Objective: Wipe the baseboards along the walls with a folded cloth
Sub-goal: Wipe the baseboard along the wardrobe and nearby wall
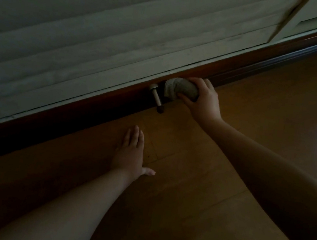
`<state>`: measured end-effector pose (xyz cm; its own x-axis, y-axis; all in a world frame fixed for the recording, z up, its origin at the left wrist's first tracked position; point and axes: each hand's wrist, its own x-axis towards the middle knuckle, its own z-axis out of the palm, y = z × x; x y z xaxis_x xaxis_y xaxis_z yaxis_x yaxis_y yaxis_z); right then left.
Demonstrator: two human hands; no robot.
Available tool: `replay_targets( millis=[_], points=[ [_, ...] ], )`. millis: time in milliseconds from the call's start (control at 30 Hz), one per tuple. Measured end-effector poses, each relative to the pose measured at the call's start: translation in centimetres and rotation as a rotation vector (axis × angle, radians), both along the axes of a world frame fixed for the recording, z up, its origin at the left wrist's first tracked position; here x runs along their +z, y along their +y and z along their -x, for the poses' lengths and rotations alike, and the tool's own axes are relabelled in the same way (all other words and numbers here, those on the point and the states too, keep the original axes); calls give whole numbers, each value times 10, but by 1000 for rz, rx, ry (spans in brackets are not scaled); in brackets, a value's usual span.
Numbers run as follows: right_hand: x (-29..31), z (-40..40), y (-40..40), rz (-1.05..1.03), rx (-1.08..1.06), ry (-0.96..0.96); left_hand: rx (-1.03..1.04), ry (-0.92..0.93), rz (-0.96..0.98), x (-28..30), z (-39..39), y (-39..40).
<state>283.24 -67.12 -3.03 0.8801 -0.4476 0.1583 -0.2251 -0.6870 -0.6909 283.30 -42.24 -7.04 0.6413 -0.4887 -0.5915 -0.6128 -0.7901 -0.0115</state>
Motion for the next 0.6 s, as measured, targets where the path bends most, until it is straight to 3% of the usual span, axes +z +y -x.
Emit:
replay_targets(
  millis=[233,433,600],
  points=[
    [-1,16,-87,60,-191,21,-13,0,-27,6,0,-3],
    [-8,19,-113,79,-209,10,-1,4,-28,5,0,-3],
    [-10,23,-130,-51,-480,-31,8,-4,-36,2,0,-4]
  ],
)
